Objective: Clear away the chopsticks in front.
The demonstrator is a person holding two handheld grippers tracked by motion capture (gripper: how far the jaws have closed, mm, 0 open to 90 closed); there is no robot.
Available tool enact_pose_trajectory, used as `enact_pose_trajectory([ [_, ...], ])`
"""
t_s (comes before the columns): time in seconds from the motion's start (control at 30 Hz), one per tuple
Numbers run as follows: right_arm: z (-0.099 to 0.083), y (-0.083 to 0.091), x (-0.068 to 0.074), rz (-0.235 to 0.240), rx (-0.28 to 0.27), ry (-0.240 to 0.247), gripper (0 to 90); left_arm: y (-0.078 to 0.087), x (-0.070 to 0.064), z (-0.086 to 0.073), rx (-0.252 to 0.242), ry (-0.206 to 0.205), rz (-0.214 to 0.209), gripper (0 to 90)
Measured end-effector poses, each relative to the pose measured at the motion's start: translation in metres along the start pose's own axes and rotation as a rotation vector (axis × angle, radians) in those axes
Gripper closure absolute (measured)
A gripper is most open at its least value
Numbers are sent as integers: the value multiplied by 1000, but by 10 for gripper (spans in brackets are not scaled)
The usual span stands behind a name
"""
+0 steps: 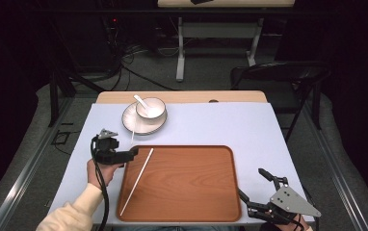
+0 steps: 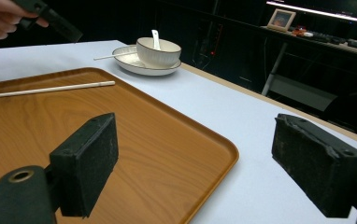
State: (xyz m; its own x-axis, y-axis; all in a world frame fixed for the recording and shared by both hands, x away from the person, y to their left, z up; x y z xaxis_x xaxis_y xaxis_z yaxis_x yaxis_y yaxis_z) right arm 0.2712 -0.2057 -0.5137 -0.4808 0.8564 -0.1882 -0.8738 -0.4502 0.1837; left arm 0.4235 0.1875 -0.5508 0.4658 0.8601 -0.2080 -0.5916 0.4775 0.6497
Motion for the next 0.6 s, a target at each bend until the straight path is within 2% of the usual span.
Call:
enact_pose_trajectory([
  [0.07,0,0,0,2,-1,3,140,-5,14,12,15,2,8,137],
  [0.1,0,0,0,2,-1,3,140,-5,14,12,15,2,8,125],
  [0.23,0,0,0,2,-1,4,140,-13,33,28,38,10,17,89],
  [0.3,0,0,0,2,1,5,140,-19,42,40,48,40,-2,46],
  [0.33,0,0,0,2,1,5,140,-19,42,40,48,40,-2,43],
  [0.4,0,-1,0,2,1,5,140,-25,50,52,49,41,0,23],
  [0.47,0,0,0,2,2,6,140,-29,52,56,54,43,-1,22],
  [0.6,0,0,0,2,3,6,140,-44,64,69,66,72,-6,19],
])
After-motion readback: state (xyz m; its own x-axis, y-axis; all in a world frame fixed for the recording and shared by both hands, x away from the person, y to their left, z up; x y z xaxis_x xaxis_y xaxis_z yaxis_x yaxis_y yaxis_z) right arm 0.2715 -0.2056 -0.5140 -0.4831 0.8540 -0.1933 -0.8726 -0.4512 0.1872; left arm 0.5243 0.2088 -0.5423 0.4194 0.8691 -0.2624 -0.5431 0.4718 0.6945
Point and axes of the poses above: each handheld gripper's, and its own axes: y roughly backward along the jaws, z roughly out of its top, x roughly to its left, the point moved 9 cm from there along -y, roughly forward along the jaws, and after that the axes turned 6 degrees about -z, right-handed, at the moved point
